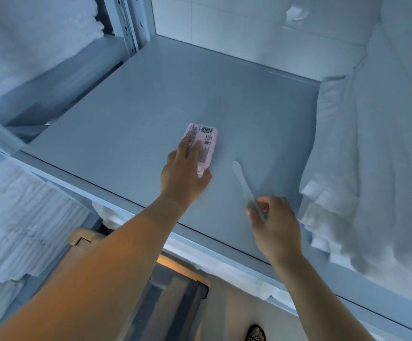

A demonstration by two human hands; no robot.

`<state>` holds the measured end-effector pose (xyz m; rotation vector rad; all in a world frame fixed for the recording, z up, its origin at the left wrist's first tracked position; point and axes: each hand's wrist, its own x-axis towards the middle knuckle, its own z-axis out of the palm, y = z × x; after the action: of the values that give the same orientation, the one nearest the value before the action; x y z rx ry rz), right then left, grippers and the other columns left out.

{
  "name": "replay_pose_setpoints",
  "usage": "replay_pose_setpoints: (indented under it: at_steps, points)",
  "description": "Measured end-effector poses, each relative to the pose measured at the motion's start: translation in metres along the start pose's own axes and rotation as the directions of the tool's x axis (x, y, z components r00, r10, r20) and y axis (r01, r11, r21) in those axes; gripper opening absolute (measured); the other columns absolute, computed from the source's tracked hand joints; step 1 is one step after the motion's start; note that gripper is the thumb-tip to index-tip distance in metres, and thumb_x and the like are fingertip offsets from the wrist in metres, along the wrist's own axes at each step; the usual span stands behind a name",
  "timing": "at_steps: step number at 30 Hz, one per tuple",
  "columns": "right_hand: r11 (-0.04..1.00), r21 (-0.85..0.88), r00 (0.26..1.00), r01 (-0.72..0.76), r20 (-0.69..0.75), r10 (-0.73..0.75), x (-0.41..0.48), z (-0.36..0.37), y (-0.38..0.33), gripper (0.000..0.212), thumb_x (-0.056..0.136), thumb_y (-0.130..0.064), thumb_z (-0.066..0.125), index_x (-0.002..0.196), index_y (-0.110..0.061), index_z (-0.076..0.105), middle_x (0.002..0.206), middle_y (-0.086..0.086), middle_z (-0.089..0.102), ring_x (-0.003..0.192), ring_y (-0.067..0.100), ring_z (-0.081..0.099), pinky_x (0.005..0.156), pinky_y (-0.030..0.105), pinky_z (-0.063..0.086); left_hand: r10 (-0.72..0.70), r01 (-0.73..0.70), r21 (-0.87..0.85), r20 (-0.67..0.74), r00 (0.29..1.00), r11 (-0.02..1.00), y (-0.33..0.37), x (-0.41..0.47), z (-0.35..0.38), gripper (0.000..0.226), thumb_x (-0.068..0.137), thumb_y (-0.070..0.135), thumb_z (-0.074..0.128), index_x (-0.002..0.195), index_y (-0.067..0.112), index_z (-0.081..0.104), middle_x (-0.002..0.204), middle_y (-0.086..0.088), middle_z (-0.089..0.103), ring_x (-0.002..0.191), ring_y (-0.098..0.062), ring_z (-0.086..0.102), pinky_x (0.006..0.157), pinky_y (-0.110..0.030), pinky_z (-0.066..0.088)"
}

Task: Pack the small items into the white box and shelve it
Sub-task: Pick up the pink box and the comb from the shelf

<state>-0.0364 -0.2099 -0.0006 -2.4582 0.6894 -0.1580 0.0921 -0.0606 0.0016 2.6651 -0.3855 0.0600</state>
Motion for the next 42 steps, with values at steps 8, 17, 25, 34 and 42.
replay_pose_setpoints:
  at_steps: [8, 17, 25, 34, 42]
  points:
    - [0.999, -0.050, 1.000, 0.009, 0.021, -0.008, -0.014, -0.005, 0.004, 0.015, 0.085, -0.020, 0.058, 0.097, -0.012, 0.063, 0.102, 0.009, 0.056, 0.099, 0.030, 0.054, 0.080, 0.033, 0.041, -0.096, 0.092, -0.160, -0.015, 0.995, 0.983, -0.006, -0.057, -0.004, 0.064, 0.077, 0.045, 0.063, 0.134, 0.032, 0.040, 0.154, 0.003, 0.020, 0.125, -0.027, 0.038, 0.090, -0.035, 0.042]
    - [0.993, 0.087, 0.991, 0.076, 0.101, -0.085, -0.034, -0.011, -0.004, 0.009, 0.086, -0.017, 0.056, 0.094, -0.013, 0.059, 0.088, 0.003, 0.062, 0.080, 0.021, 0.056, 0.070, 0.026, 0.037, -0.234, 0.206, -0.343, -0.041, 0.971, 0.916, -0.007, -0.119, -0.029, 0.051, 0.080, 0.039, 0.064, 0.128, 0.027, 0.050, 0.145, 0.002, 0.036, 0.121, -0.021, 0.046, 0.096, -0.031, 0.045]
    - [0.940, 0.288, 0.944, 0.183, 0.214, -0.249, -0.108, -0.059, -0.012, 0.011, 0.085, -0.014, 0.059, 0.093, -0.016, 0.067, 0.088, -0.005, 0.064, 0.072, 0.005, 0.056, 0.065, 0.005, 0.037, -0.496, 0.394, -0.514, -0.072, 0.865, 0.762, 0.035, -0.240, -0.085, 0.037, 0.084, 0.025, 0.065, 0.119, 0.018, 0.060, 0.134, 0.004, 0.044, 0.119, -0.011, 0.045, 0.087, -0.015, 0.039]
    - [0.835, 0.473, 0.792, 0.282, 0.377, -0.481, -0.166, -0.125, 0.000, 0.009, 0.085, -0.023, 0.060, 0.091, -0.028, 0.064, 0.089, -0.019, 0.063, 0.085, -0.001, 0.059, 0.070, -0.001, 0.040, -0.726, 0.466, -0.619, -0.265, 0.634, 0.633, 0.106, -0.357, -0.121, 0.027, 0.078, 0.026, 0.071, 0.104, 0.027, 0.068, 0.119, 0.015, 0.054, 0.111, -0.001, 0.052, 0.087, -0.032, 0.053]
    - [0.663, 0.622, 0.461, 0.418, 0.483, -0.744, -0.225, -0.116, -0.046, 0.010, 0.085, -0.020, 0.062, 0.094, -0.020, 0.066, 0.089, -0.012, 0.066, 0.085, -0.005, 0.058, 0.068, 0.004, 0.044, -0.838, 0.543, -0.640, -0.442, 0.319, 0.544, 0.133, -0.461, -0.146, 0.023, 0.074, 0.023, 0.074, 0.097, 0.026, 0.071, 0.113, 0.013, 0.058, 0.104, 0.001, 0.056, 0.081, -0.038, 0.055]
